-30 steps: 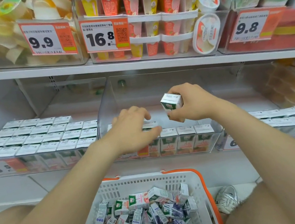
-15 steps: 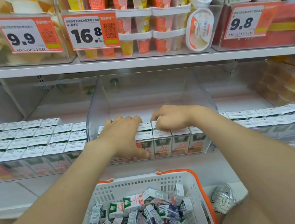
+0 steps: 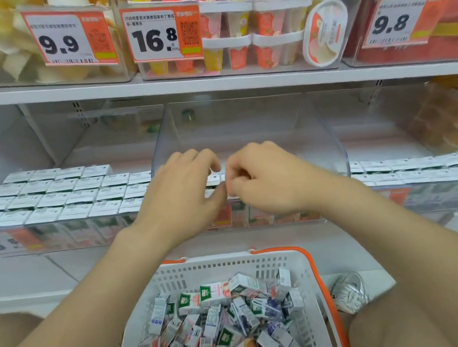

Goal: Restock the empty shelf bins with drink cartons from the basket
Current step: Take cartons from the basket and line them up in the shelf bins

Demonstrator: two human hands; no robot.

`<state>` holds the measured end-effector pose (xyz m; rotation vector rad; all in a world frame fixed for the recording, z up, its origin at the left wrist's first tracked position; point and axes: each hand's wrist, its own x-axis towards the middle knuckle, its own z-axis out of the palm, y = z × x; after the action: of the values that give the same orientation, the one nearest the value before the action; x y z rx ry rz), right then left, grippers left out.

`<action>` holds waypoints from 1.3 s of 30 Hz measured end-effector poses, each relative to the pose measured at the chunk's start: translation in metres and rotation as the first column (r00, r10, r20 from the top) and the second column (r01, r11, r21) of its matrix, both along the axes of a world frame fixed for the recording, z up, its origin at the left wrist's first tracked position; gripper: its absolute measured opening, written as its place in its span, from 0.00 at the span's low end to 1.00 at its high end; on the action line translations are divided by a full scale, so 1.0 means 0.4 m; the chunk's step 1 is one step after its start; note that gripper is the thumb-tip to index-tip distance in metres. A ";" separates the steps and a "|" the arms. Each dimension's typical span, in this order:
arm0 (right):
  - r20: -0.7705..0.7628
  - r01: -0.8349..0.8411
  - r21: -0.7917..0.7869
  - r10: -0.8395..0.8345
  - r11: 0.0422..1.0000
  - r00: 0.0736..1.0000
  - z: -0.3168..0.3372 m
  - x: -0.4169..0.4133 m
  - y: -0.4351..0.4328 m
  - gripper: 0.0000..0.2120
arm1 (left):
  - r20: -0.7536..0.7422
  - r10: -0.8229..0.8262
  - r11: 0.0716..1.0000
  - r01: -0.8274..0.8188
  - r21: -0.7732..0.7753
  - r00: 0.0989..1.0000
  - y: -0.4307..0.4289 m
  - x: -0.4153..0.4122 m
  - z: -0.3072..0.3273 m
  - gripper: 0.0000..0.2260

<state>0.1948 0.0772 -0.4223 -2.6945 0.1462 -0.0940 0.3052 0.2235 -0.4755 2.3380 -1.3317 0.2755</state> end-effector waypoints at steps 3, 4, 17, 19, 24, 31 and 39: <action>-0.346 -0.218 -0.063 0.183 0.974 0.920 -0.057 -0.046 0.065 0.11 | -0.035 0.013 0.999 -0.015 -0.046 0.999 0.050 -0.049 -0.010 0.04; -0.449 -0.269 -0.062 0.214 0.961 0.867 -0.083 -0.057 0.082 0.12 | -0.039 0.003 1.000 -0.002 0.029 0.999 0.064 -0.065 -0.025 0.03; -0.756 -0.477 -0.221 0.160 0.851 0.635 -0.331 -0.094 0.120 0.19 | -0.459 0.407 0.703 0.050 0.710 0.789 0.172 -0.111 -0.570 0.10; -0.752 -0.487 -0.234 0.161 0.842 0.639 -0.368 -0.091 0.118 0.21 | -0.472 0.460 0.656 0.070 0.751 0.752 0.193 -0.135 -0.647 0.08; -0.775 -0.565 -0.249 0.188 0.787 0.603 -0.462 -0.093 0.135 0.19 | -0.451 0.563 0.554 0.089 0.828 0.692 0.215 -0.181 -0.761 0.22; -0.834 -0.662 -0.210 0.222 0.719 0.505 -0.522 -0.108 0.164 0.13 | -0.255 0.711 0.466 -0.167 0.869 0.656 0.209 -0.291 -0.856 0.31; -0.819 -0.658 -0.213 0.235 0.722 0.523 -0.507 -0.086 0.171 0.12 | -0.552 0.742 0.631 -0.117 0.767 0.380 0.258 -0.218 -0.816 0.21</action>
<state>0.1602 0.1455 -0.6249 -2.9736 -0.4527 1.3741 0.2181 0.3267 -0.8018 2.6642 -0.1729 -1.2603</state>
